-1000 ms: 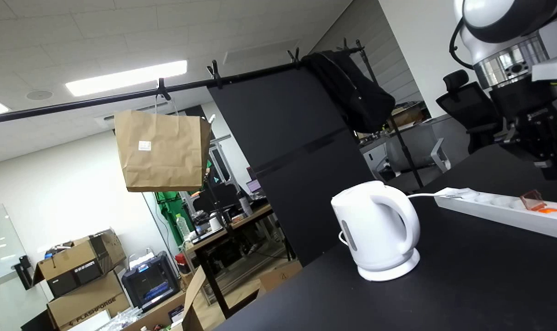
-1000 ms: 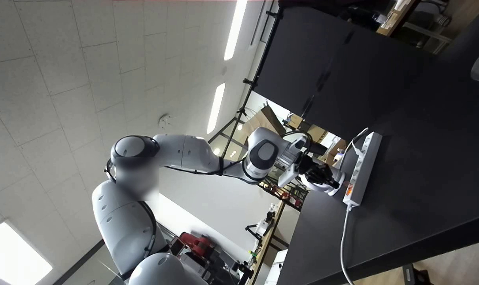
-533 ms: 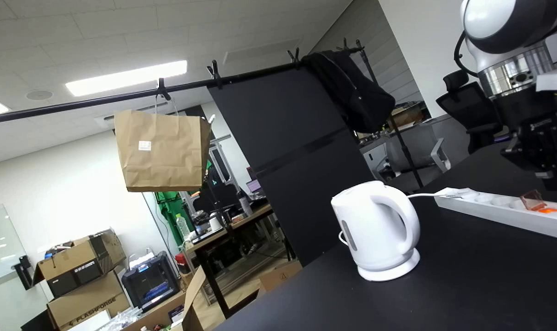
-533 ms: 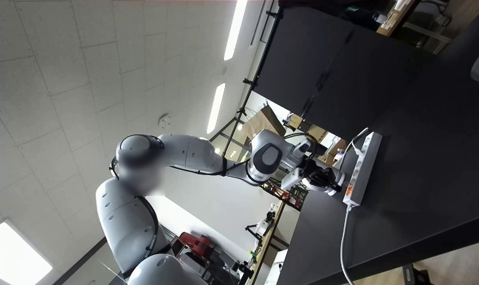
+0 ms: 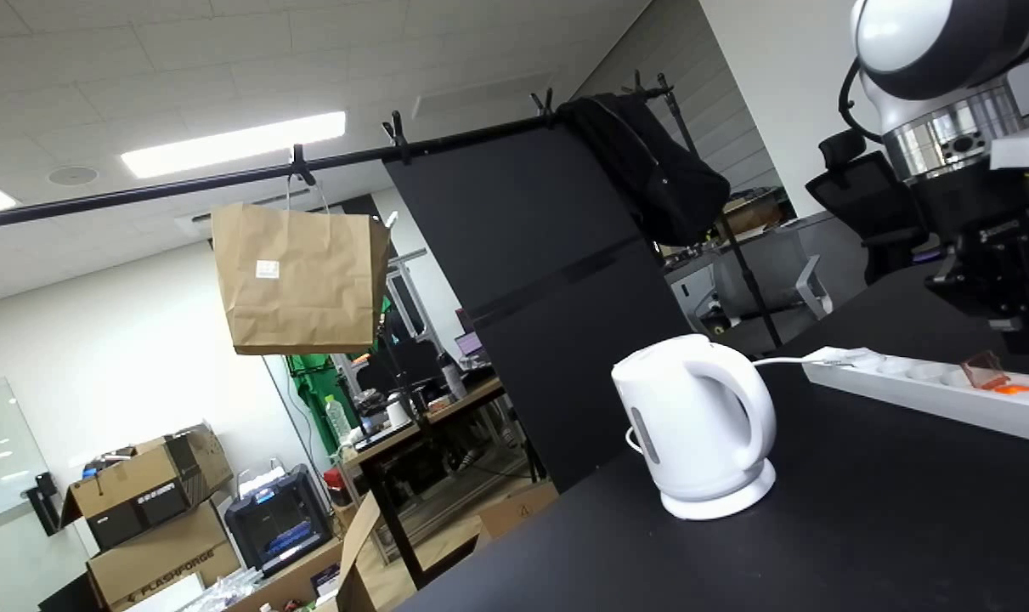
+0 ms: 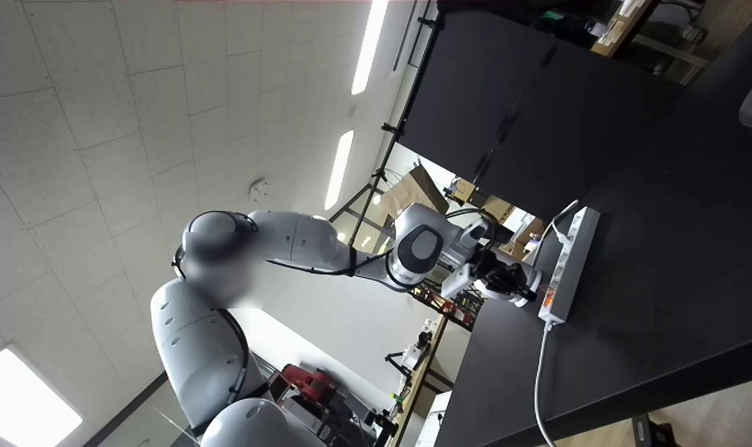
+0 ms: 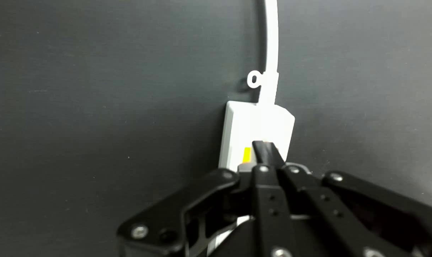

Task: Turn off the extension cable

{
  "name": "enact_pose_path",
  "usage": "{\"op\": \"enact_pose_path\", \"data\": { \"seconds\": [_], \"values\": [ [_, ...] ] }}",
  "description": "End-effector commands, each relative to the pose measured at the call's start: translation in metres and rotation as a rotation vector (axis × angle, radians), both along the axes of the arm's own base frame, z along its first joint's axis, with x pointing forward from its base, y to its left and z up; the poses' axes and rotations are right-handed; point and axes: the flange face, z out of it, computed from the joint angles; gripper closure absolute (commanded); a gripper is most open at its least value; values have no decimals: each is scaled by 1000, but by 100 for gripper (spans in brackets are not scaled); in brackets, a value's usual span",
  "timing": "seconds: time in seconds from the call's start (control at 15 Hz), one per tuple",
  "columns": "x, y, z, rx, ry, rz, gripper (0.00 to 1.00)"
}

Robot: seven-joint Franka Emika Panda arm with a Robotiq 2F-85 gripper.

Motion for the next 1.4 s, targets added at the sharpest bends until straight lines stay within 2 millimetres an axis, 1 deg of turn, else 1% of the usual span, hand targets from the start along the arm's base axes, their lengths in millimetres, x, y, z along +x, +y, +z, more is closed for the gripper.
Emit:
{"op": "enact_pose_path", "data": {
  "seconds": [0.0,0.67,1.07,1.33],
  "values": [
    [0,-1,-6,33,-30,-16,100],
    [4,-3,-34,56,-153,0,100],
    [2,-4,-47,53,-146,13,100],
    [0,2,-54,16,-128,48,100]
  ]
}}
